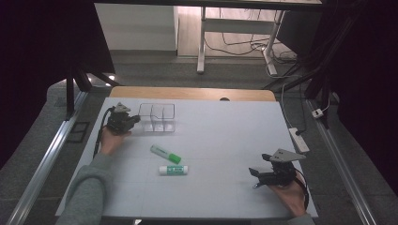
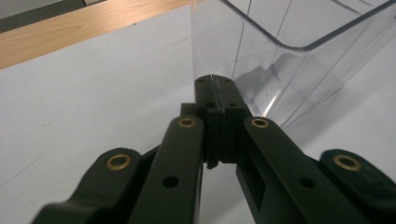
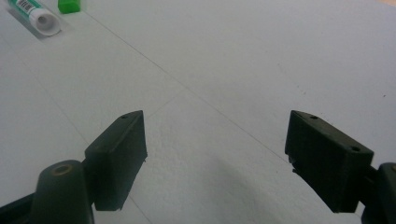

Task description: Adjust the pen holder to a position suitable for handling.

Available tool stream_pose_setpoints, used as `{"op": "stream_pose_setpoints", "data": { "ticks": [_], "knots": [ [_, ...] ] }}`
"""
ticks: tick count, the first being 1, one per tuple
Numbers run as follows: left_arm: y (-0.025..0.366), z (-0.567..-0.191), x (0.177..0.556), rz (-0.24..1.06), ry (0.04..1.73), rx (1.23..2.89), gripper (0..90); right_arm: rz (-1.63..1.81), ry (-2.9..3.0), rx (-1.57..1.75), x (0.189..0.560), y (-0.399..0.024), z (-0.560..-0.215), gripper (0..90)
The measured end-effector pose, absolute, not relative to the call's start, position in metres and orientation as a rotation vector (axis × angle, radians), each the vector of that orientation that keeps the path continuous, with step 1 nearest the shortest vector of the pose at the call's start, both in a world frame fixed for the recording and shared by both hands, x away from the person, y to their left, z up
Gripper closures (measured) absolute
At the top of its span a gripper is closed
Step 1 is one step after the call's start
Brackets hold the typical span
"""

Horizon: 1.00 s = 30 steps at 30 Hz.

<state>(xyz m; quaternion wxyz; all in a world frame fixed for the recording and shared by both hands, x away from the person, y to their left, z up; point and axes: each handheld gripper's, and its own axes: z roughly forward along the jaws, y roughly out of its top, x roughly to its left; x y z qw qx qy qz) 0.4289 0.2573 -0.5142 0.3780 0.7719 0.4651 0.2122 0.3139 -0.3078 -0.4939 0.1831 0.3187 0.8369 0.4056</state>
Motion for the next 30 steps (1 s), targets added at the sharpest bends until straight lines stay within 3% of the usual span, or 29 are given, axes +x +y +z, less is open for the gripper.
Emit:
{"op": "stream_pose_setpoints", "data": {
  "ticks": [30],
  "knots": [
    [0.238,-0.513,0.433,0.549,1.143,2.03,88.8,1.13,2.373,0.899,0.314,-0.307,-0.495,20.9]
  ]
}}
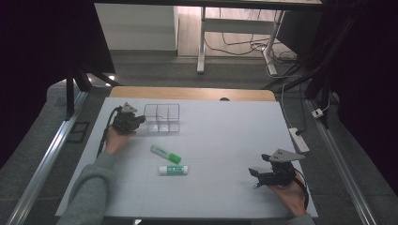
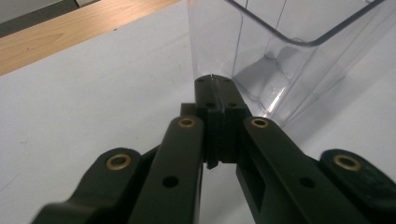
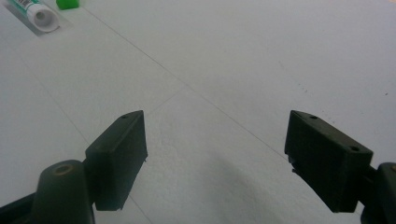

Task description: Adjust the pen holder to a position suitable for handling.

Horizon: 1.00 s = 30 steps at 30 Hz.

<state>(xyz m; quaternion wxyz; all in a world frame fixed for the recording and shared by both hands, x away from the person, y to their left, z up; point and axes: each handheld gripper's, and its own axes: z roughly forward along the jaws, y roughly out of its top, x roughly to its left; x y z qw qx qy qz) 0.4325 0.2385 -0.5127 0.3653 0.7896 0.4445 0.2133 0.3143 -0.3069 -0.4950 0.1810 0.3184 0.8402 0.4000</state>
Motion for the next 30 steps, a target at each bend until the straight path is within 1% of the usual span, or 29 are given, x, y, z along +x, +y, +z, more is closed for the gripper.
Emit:
{"op": "stream_pose_setpoints", "data": {
  "ticks": [14,30],
  "knots": [
    [0.221,-0.509,0.434,0.547,1.091,2.057,88.8,1.128,2.381,0.898,0.315,-0.306,-0.496,20.9],
    [0.194,-0.508,0.443,0.512,1.045,2.07,88.7,1.123,2.382,0.907,0.315,-0.305,-0.497,20.9]
  ]
}}
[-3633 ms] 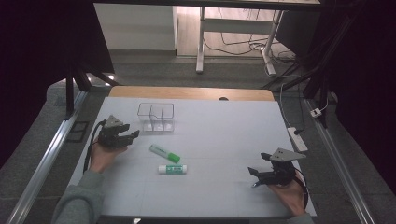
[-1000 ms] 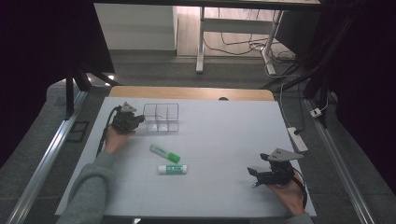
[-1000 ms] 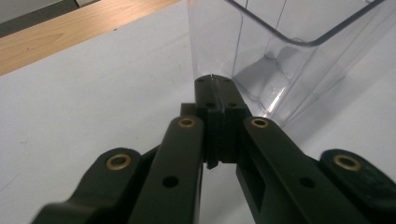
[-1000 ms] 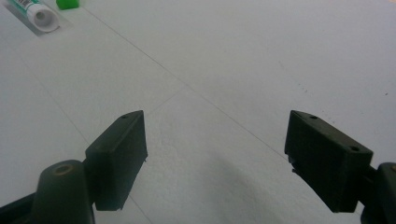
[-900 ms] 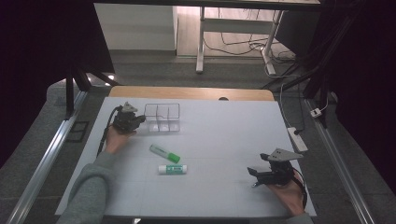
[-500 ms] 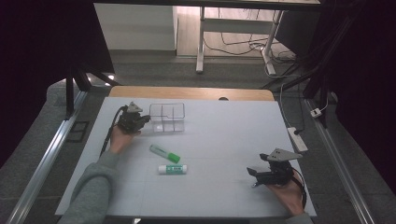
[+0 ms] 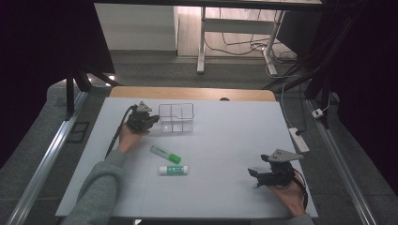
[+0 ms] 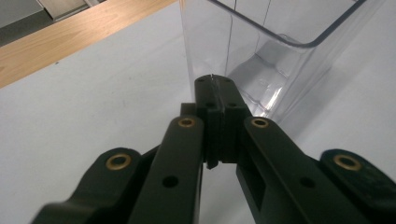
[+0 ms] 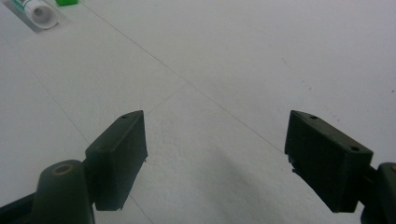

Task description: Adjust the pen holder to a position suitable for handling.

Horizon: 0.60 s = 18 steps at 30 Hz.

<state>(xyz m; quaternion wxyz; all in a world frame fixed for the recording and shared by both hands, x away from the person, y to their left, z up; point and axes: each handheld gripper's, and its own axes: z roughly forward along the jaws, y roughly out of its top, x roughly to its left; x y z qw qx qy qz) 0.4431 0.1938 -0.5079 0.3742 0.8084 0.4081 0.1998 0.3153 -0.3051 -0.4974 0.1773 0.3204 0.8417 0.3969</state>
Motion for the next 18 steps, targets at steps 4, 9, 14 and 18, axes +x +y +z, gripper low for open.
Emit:
{"op": "stream_pose_setpoints", "data": {
  "ticks": [4,9,14,18],
  "knots": [
    [0.186,-0.508,0.447,0.506,1.033,2.069,88.7,1.124,2.382,0.907,0.315,-0.305,-0.497,20.9],
    [0.179,-0.508,0.45,0.505,1.017,2.075,88.7,1.122,2.384,0.907,0.315,-0.305,-0.497,20.9],
    [0.173,-0.507,0.452,0.501,1.006,2.074,88.7,1.116,2.384,0.902,0.314,-0.304,-0.496,20.9],
    [0.167,-0.507,0.454,0.493,0.992,2.079,88.7,1.112,2.385,0.903,0.314,-0.303,-0.496,20.9]
  ]
}}
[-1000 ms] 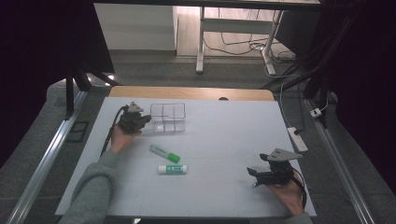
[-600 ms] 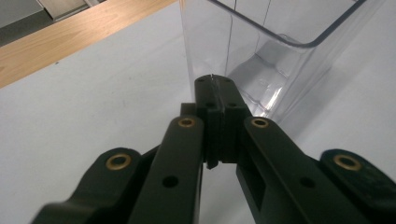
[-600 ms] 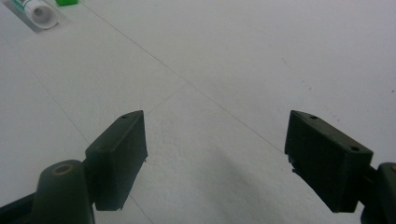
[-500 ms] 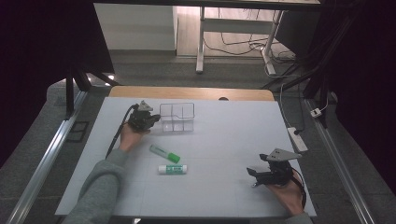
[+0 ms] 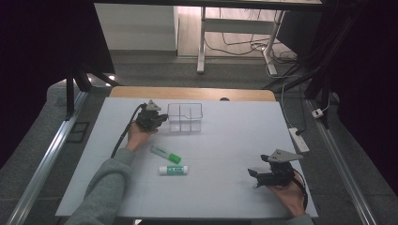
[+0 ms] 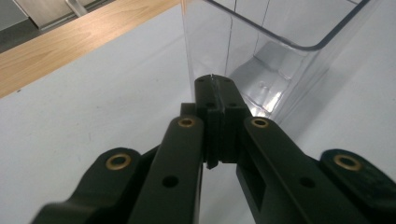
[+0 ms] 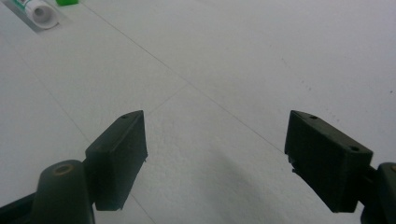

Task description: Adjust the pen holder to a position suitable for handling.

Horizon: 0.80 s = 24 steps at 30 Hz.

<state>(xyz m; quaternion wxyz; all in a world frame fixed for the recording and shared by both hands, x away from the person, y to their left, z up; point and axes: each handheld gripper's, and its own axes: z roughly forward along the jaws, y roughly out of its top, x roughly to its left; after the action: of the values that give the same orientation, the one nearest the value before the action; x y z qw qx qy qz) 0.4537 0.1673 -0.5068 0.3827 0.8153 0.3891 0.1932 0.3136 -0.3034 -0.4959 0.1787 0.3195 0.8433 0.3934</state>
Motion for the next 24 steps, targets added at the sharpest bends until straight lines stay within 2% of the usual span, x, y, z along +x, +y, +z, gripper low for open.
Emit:
{"op": "stream_pose_setpoints", "data": {
  "ticks": [24],
  "knots": [
    [0.142,-0.511,0.464,0.459,0.997,2.045,88.7,1.104,2.39,0.896,0.313,-0.303,-0.496,20.8]
  ]
}}
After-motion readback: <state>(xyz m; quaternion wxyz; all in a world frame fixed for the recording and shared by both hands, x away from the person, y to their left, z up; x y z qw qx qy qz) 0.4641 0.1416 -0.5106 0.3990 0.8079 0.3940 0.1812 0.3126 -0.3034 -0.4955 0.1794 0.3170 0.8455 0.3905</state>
